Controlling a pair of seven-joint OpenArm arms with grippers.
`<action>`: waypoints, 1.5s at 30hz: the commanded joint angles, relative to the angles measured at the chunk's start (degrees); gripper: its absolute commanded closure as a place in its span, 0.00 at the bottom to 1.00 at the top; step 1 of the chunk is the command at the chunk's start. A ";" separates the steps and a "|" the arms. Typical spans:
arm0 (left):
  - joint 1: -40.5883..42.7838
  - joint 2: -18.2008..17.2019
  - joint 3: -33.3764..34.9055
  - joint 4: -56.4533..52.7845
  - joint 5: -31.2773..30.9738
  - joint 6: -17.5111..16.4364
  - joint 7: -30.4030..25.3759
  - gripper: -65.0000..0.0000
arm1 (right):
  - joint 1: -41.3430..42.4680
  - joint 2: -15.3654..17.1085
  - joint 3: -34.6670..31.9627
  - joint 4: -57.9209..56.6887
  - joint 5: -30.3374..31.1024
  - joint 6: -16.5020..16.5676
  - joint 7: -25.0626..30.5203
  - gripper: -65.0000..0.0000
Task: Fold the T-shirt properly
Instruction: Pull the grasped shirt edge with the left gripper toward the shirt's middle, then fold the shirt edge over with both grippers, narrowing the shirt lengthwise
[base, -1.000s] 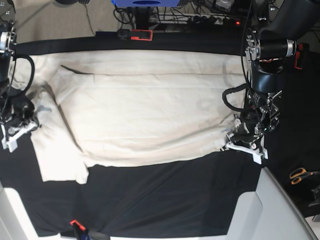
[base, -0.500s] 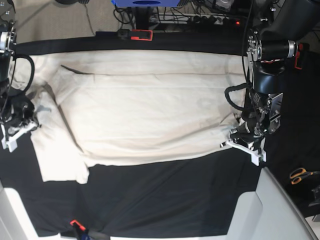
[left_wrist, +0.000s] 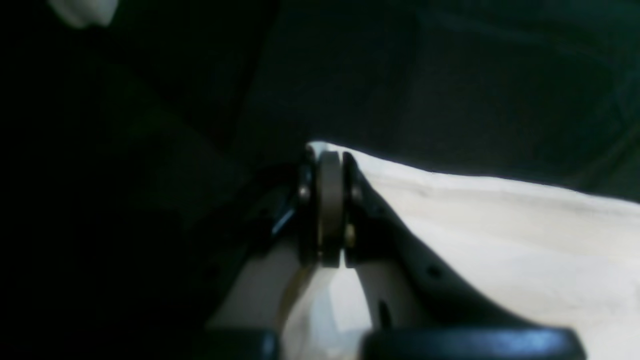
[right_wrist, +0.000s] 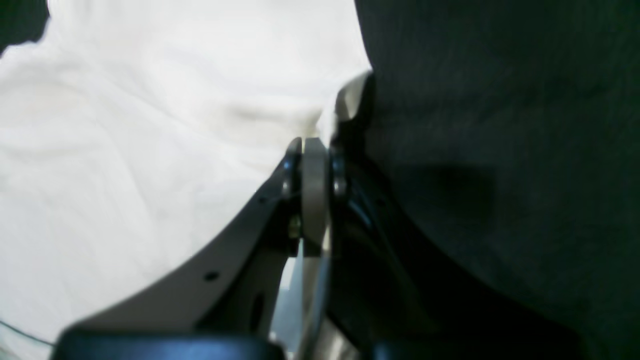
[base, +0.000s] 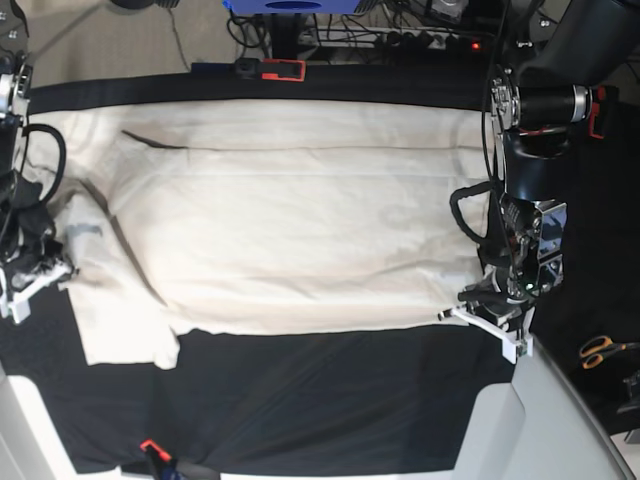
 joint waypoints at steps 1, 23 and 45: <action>-1.49 -0.67 -0.10 1.17 -0.21 0.07 -1.09 1.00 | 1.62 1.37 0.08 1.32 0.72 0.32 1.07 0.99; -2.20 -2.78 -0.10 8.82 -0.74 0.07 4.80 1.00 | 4.52 -0.47 0.08 1.84 -16.34 0.41 9.68 0.99; -2.02 -2.78 -0.01 8.99 -0.21 0.07 4.80 1.00 | 5.14 -0.04 0.08 1.76 -33.30 0.23 18.83 0.99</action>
